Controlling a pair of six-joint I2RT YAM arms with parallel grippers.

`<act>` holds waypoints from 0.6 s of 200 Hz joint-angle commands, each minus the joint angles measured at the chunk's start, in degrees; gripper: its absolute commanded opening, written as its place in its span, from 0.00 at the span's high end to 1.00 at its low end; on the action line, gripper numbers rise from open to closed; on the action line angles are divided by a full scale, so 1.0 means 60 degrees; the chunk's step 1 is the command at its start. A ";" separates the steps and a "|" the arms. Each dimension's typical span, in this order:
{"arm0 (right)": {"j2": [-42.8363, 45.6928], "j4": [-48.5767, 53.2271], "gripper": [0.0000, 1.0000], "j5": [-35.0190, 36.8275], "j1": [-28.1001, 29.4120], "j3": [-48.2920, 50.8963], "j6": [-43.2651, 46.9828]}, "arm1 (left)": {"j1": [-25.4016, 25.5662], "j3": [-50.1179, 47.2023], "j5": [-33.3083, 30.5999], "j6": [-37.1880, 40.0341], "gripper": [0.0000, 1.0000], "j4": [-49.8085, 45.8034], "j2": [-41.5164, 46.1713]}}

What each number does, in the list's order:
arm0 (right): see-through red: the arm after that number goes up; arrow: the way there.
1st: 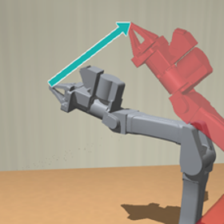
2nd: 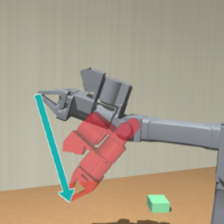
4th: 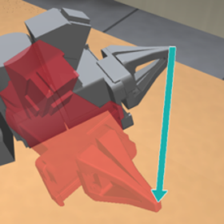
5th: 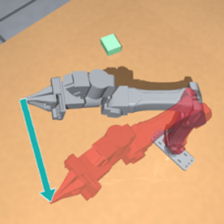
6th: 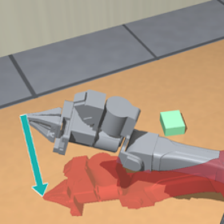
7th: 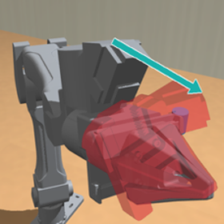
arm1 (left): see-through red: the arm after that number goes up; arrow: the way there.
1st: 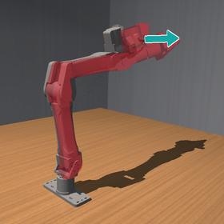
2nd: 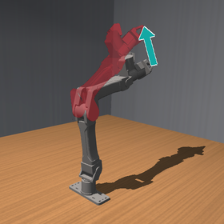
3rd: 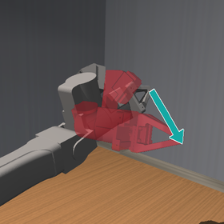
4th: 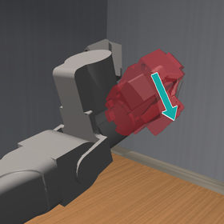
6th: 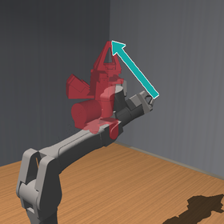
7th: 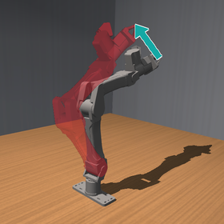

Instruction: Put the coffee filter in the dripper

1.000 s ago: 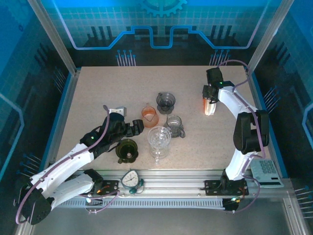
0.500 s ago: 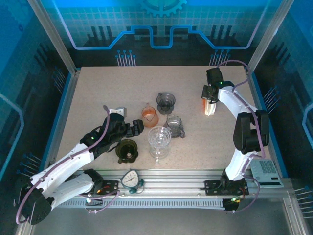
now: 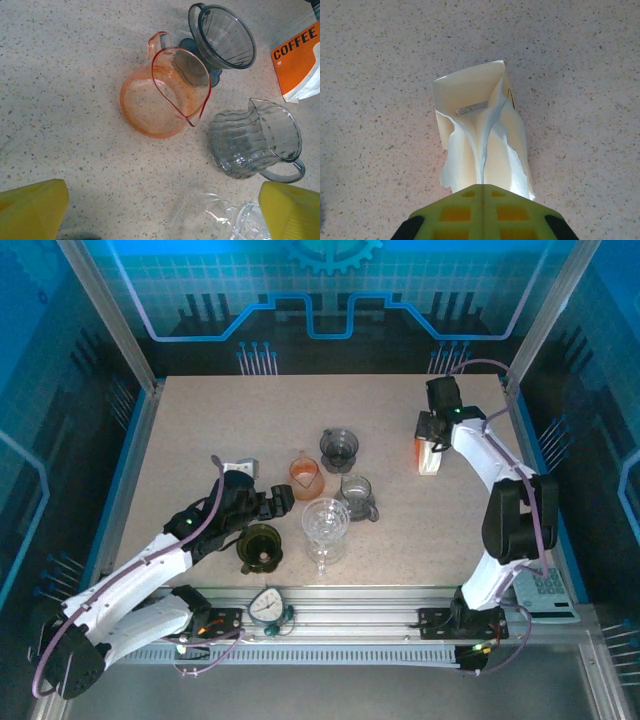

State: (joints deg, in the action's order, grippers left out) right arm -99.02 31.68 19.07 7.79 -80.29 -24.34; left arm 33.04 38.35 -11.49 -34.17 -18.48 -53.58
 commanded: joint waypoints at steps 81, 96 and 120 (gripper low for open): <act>0.2212 0.0023 1.00 0.0000 0.0056 0.0942 0.0329 | -0.0095 -0.0006 0.0145 -0.0074 0.01 0.0113 -0.0016; 0.2768 0.0023 1.00 -0.0075 0.0121 0.1147 0.0267 | -0.0098 0.0079 0.0156 -0.0113 0.01 0.0050 -0.0019; 0.3738 0.0093 1.00 -0.0352 0.0333 0.1488 0.0131 | -0.0087 0.0240 0.0199 -0.0189 0.01 -0.0108 0.0009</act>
State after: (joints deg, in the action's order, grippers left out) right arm -82.52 31.70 18.83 8.23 -73.10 -23.09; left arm 32.77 38.37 -11.46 -34.44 -18.57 -53.58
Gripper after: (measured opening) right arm 0.061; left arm 0.990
